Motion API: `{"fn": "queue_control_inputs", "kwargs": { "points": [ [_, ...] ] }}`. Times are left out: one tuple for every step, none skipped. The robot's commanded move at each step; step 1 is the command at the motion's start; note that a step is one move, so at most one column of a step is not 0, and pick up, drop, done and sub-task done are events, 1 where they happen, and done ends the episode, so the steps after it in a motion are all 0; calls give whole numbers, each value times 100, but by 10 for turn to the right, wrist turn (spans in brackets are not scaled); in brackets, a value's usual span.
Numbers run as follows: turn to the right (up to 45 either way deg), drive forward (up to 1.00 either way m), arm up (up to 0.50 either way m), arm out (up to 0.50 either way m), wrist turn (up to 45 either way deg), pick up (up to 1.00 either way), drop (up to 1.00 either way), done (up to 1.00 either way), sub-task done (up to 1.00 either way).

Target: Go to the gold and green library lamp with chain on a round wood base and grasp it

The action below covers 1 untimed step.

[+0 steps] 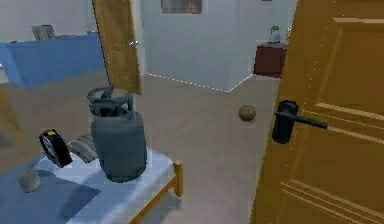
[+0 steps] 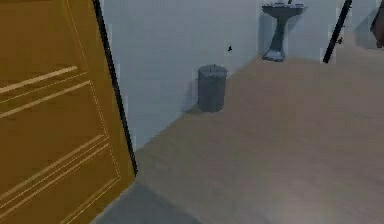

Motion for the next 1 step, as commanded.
{"fn": "queue_control_inputs", "kwargs": {
  "points": [
    [0,100,0,0,0,0,0,0,0]
  ]
}}
